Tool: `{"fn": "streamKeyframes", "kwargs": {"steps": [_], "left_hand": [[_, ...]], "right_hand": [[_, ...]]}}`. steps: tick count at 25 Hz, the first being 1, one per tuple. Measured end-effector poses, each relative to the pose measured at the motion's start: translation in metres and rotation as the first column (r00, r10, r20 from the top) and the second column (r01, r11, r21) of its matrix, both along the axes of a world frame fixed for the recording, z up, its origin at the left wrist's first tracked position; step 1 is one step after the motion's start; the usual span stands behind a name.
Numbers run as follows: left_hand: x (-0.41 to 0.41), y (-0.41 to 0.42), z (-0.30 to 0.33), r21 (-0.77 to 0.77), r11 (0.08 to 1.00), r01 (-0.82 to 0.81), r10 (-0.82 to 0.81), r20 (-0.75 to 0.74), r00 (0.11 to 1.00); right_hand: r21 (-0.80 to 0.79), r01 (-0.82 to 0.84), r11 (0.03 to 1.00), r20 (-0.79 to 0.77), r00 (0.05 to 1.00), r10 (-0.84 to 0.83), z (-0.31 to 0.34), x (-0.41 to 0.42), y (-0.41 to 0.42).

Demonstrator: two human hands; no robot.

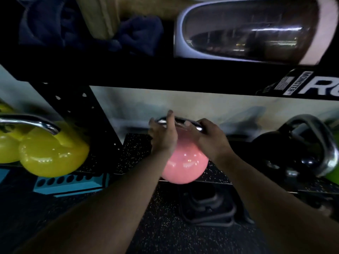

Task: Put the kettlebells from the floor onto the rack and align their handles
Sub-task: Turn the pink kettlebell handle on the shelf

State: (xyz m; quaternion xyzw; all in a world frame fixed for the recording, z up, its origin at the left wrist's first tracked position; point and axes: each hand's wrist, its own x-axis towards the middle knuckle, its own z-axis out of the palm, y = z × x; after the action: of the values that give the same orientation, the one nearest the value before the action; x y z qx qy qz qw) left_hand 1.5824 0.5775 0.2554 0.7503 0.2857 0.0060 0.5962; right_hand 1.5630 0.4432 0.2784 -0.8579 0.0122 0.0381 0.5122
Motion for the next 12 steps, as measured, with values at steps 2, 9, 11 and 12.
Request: {"fn": "streamKeyframes", "kwargs": {"steps": [2, 9, 11, 12], "left_hand": [[0.015, 0.010, 0.001, 0.023, 0.985, 0.169, -0.170, 0.055, 0.984], [0.018, -0.001, -0.014, -0.144, 0.964, 0.222, -0.199, 0.158, 0.967], [0.034, 0.013, -0.013, -0.260, 0.917, 0.303, -0.278, 0.128, 0.952], [0.036, 0.018, -0.013, -0.292, 0.894, 0.339, -0.314, 0.130, 0.940]], "right_hand": [[0.161, 0.045, 0.986, -0.018, 0.999, -0.043, -0.007, -0.012, 0.006], [0.452, 0.056, 0.890, -0.118, 0.993, -0.002, -0.011, -0.023, 0.018], [0.463, 0.073, 0.884, -0.123, 0.992, -0.018, -0.016, -0.032, 0.035], [0.473, 0.085, 0.877, -0.125, 0.992, -0.029, -0.018, -0.035, 0.040]]}}
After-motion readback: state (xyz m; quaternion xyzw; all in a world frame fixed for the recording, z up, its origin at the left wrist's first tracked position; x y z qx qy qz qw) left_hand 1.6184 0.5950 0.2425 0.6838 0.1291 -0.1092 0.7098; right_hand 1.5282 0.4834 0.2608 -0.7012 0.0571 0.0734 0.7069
